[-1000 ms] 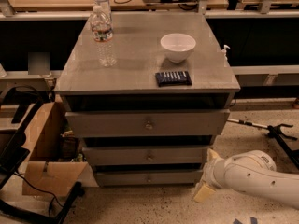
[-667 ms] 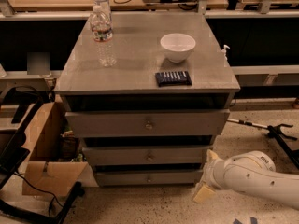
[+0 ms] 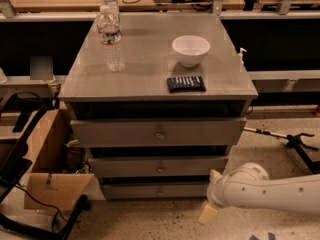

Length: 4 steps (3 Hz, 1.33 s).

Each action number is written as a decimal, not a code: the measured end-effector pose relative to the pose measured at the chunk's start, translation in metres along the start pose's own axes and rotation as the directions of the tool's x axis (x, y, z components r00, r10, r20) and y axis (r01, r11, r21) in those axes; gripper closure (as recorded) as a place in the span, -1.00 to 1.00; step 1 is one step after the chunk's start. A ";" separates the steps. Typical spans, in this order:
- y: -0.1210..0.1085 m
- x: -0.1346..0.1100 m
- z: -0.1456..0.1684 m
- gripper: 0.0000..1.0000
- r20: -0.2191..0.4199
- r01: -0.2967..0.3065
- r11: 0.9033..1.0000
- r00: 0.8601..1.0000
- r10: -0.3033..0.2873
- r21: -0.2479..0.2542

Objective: Open bottom drawer

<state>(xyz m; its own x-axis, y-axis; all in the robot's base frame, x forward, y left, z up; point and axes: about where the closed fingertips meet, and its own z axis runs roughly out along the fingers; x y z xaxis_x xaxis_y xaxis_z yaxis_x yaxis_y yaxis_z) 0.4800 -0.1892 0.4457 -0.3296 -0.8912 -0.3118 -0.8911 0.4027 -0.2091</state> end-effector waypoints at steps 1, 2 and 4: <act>0.015 0.006 0.058 -1.00 -0.027 0.003 0.997 1.000 -0.005 -0.073; 0.016 0.012 0.112 -1.00 -0.032 0.024 0.994 0.999 -0.028 -0.108; 0.002 0.014 0.208 -1.00 -0.003 0.095 0.988 0.995 -0.096 -0.124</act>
Offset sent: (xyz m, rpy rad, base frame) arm 0.0499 0.0247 -0.1945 -0.0018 0.1318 0.0923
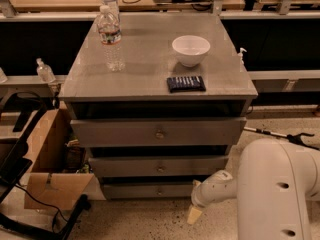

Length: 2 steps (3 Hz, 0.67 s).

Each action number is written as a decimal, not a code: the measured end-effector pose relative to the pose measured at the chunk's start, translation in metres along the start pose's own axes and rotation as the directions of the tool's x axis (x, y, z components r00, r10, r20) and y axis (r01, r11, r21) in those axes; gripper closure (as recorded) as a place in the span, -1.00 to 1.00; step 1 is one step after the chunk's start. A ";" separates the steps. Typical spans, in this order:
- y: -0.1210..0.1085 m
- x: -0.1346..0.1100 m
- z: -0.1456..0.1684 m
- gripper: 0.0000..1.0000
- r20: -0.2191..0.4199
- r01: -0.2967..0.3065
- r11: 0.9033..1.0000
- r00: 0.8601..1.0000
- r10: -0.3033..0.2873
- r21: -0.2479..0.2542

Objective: Open bottom drawer

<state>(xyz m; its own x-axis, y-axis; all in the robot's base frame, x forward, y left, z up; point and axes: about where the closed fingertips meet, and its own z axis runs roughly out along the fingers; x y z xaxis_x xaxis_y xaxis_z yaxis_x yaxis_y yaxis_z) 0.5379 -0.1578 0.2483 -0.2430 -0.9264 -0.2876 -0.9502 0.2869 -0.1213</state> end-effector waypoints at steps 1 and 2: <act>-0.016 -0.001 0.028 -1.00 0.035 0.032 0.999 0.999 -0.032 0.005; -0.035 -0.001 0.042 -1.00 0.058 0.069 0.998 0.996 -0.070 0.007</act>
Offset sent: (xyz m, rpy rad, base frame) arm 0.0819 -0.0161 -0.0469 0.0609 -0.0601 0.1229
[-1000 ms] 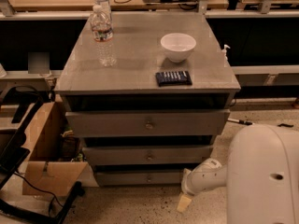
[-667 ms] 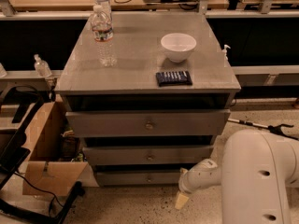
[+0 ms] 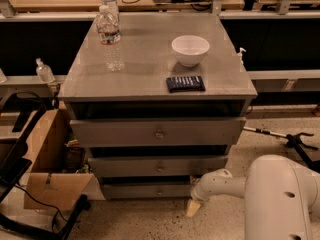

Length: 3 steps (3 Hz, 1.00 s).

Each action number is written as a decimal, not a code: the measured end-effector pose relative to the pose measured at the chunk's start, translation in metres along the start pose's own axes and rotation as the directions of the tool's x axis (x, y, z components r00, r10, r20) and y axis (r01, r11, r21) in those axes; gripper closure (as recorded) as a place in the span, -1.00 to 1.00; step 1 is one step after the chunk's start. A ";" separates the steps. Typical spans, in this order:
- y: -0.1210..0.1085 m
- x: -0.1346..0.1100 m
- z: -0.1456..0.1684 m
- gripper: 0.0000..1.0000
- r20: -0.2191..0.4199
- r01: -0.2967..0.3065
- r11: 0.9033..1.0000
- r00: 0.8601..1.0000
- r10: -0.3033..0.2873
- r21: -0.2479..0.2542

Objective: Open bottom drawer

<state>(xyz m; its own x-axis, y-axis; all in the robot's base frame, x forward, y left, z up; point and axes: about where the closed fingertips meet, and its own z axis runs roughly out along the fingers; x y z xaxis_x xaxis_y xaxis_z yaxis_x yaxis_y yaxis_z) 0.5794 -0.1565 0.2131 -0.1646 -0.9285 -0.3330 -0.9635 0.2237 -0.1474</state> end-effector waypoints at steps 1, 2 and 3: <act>-0.025 0.002 0.009 -1.00 -0.010 0.061 0.998 0.998 -0.061 0.002; -0.024 0.002 0.010 -1.00 -0.011 0.060 0.998 0.998 -0.060 0.000; -0.014 0.006 0.034 -1.00 0.000 0.036 0.998 0.999 -0.036 -0.051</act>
Offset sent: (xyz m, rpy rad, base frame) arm 0.0177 -0.0020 -0.0059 -0.0155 -0.0073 0.0416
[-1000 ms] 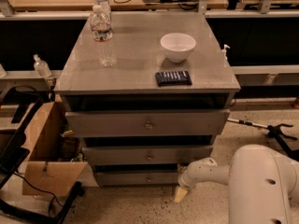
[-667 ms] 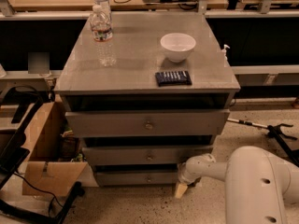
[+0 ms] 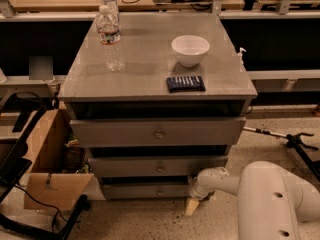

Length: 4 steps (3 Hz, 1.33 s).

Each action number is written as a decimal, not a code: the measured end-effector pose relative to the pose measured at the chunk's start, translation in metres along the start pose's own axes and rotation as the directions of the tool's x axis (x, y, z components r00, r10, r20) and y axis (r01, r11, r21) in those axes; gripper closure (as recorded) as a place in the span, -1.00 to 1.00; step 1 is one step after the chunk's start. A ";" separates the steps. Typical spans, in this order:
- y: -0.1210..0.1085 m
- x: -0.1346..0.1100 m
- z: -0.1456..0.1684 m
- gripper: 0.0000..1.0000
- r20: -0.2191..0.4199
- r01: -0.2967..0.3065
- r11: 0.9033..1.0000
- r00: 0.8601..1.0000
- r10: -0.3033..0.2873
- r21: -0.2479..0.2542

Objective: Open bottom drawer

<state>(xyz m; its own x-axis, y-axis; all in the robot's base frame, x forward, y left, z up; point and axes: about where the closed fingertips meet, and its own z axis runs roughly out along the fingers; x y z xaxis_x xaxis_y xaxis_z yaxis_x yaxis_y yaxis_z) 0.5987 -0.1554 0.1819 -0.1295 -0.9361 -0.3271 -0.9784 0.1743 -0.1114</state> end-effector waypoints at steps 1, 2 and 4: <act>0.007 0.005 0.025 -0.69 0.000 -0.022 0.998 1.000 0.022 -0.054; 0.005 0.007 0.024 -0.07 -0.005 -0.027 0.998 1.000 0.027 -0.055; 0.004 0.004 0.016 0.98 -0.005 -0.027 0.998 1.000 0.027 -0.055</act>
Offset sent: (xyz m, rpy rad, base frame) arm -0.0117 0.0002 -0.0368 -0.0051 0.0969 -0.0399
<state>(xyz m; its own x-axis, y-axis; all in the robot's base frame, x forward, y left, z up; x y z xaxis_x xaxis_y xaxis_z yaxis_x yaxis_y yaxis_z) 0.5965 -0.1536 0.1650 -0.1569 -0.9326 -0.3250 -0.9819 0.1827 -0.0503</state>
